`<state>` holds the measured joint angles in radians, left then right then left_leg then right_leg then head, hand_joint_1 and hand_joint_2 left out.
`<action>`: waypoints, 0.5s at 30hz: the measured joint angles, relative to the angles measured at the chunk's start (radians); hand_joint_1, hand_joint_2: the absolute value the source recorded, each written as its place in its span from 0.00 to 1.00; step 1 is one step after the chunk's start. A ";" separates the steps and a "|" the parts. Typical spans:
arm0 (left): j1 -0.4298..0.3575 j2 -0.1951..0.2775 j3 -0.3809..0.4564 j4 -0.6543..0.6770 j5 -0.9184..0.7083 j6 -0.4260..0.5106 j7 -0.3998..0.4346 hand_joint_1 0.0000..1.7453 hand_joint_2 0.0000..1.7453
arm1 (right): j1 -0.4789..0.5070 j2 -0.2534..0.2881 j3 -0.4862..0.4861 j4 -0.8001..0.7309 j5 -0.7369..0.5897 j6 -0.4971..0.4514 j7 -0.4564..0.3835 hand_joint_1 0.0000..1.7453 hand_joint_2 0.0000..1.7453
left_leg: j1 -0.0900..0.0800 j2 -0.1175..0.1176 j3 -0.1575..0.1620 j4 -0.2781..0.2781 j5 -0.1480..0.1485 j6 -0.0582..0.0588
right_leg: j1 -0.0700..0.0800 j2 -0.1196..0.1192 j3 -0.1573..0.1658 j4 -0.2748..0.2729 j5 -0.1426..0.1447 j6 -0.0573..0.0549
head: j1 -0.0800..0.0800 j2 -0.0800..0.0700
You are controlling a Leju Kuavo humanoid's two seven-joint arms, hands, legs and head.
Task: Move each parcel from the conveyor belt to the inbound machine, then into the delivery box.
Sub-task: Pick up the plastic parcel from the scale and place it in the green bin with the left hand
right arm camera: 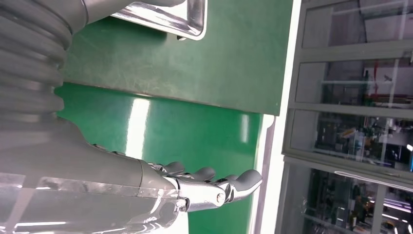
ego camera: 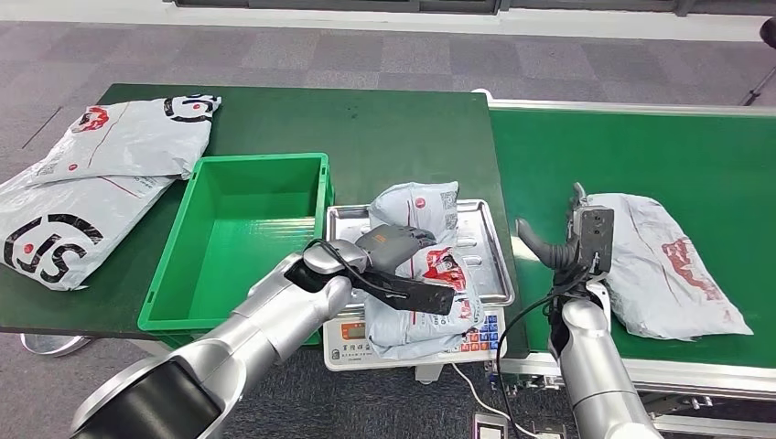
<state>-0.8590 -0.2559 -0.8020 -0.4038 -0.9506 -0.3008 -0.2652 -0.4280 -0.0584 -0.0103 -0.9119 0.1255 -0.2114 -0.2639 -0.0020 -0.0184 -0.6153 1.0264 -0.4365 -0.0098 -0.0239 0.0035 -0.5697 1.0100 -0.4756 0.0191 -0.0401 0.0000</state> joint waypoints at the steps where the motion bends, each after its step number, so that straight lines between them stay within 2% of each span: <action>1: -0.002 0.000 -0.004 0.002 0.001 0.001 -0.001 1.00 1.00 | -0.002 0.000 0.000 0.005 0.000 0.001 -0.002 0.00 1.00 | 0.000 0.000 0.000 0.000 0.000 0.000 | 0.000 0.000 0.000 0.000 0.000 0.000 | 0.000 0.000; 6: -0.010 0.002 -0.016 0.009 0.007 0.018 -0.005 1.00 1.00 | -0.010 0.000 -0.001 0.022 -0.002 0.003 -0.005 0.00 1.00 | 0.000 0.000 0.001 0.000 0.000 0.000 | 0.000 0.000 0.000 0.000 0.000 0.000 | 0.000 0.000; 15: -0.014 0.005 0.001 -0.048 0.127 0.143 -0.072 1.00 1.00 | 0.019 -0.019 -0.013 0.013 -0.046 0.019 -0.006 0.00 1.00 | 0.000 0.000 -0.001 0.000 0.000 0.000 | 0.000 0.000 -0.002 0.000 0.000 0.000 | 0.000 0.000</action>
<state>-0.8731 -0.2510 -0.8014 -0.4516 -0.8237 -0.1577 -0.3371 -0.4094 -0.0778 -0.0235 -0.8992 0.0799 -0.1928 -0.2704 -0.0021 -0.0183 -0.6162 1.0268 -0.4361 -0.0095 -0.0240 0.0039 -0.5717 1.0101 -0.4755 0.0191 -0.0401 0.0000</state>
